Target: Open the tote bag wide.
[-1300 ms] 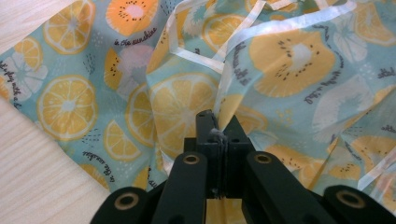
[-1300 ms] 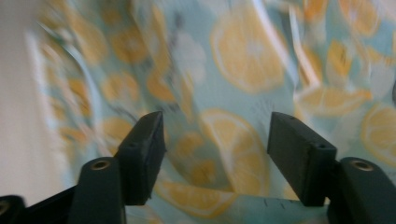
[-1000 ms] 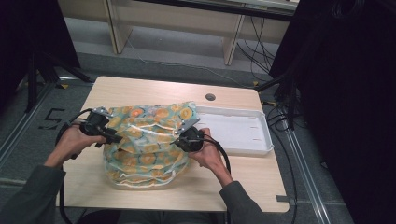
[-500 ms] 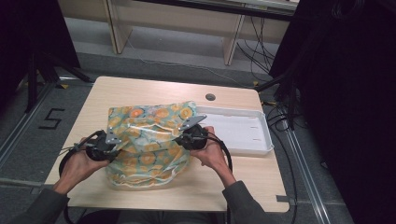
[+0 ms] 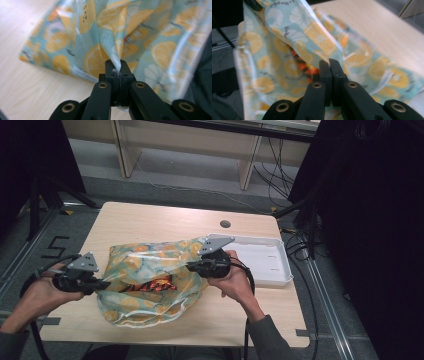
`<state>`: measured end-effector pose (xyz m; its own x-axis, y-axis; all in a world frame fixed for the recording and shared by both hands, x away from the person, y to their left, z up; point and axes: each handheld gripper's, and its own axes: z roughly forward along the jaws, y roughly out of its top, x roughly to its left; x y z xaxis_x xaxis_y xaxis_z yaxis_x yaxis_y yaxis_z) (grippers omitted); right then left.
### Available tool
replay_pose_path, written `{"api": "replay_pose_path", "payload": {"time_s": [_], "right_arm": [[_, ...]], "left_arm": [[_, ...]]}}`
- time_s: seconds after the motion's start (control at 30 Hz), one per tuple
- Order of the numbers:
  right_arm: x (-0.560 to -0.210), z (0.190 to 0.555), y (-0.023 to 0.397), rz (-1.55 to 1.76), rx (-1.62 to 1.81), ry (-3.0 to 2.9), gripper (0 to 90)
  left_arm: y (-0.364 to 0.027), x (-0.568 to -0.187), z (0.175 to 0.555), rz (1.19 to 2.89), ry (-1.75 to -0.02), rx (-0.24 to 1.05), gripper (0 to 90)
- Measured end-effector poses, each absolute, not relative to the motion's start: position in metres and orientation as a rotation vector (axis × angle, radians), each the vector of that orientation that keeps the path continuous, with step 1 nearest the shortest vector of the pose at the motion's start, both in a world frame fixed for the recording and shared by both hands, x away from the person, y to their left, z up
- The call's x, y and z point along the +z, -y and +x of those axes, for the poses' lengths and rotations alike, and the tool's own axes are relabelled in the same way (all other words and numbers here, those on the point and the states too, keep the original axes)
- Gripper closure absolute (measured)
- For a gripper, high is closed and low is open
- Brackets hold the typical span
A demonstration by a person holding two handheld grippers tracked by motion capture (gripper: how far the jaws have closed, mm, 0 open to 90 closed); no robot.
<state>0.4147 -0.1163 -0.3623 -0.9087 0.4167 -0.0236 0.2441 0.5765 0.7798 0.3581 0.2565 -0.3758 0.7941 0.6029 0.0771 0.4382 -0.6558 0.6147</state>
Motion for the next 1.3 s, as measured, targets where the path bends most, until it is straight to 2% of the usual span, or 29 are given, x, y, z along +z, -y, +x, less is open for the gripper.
{"api": "replay_pose_path", "payload": {"time_s": [0.13,0.37,0.6,0.67,0.73,0.8,0.87,0.93,1.0,1.03,1.13,1.23,1.27,1.3], "right_arm": [[-0.361,0.434,0.104,0.606,1.205,-2.534,90.0],[-0.405,0.484,0.081,0.715,0.985,-2.516,90.0],[-0.445,0.494,0.069,0.69,0.857,-2.608,90.0],[-0.448,0.493,0.07,0.699,0.833,-2.63,90.0],[-0.445,0.49,0.073,0.736,0.834,-2.631,90.0],[-0.44,0.487,0.074,0.76,0.871,-2.623,90.0],[-0.438,0.487,0.076,0.772,0.902,-2.622,90.0],[-0.438,0.486,0.076,0.782,0.897,-2.622,90.0],[-0.438,0.488,0.077,0.774,0.879,-2.624,89.6],[-0.439,0.488,0.077,0.763,0.879,-2.621,89.2],[-0.439,0.487,0.076,0.781,0.906,-2.615,87.4],[-0.439,0.487,0.077,0.762,0.915,-2.609,81.6],[-0.438,0.487,0.078,0.757,0.902,-2.616,78.3],[-0.436,0.485,0.078,0.775,0.908,-2.615,74.7]], "left_arm": [[-0.26,-0.38,0.385,2.338,-0.833,0.372,88.4],[-0.261,-0.42,0.433,2.331,-0.998,0.342,87.5],[-0.267,-0.459,0.438,2.386,-1.075,0.23,85.4],[-0.267,-0.458,0.434,2.392,-1.073,0.235,78.4],[-0.265,-0.445,0.43,2.431,-1.04,0.264,63.1],[-0.26,-0.429,0.423,2.388,-1.043,0.31,52.7],[-0.253,-0.412,0.419,2.387,-0.961,0.363,43.0],[-0.24,-0.402,0.413,2.378,-0.891,0.414,38.0],[-0.225,-0.401,0.409,2.368,-0.832,0.408,34.0],[-0.216,-0.403,0.407,2.357,-0.829,0.369,33.8],[-0.194,-0.419,0.41,2.374,-0.784,0.438,32.9],[-0.185,-0.434,0.421,2.395,-0.838,0.421,29.3],[-0.185,-0.437,0.424,2.383,-0.838,0.41,33.4],[-0.185,-0.44,0.424,2.375,-0.838,0.391,43.8]]}}
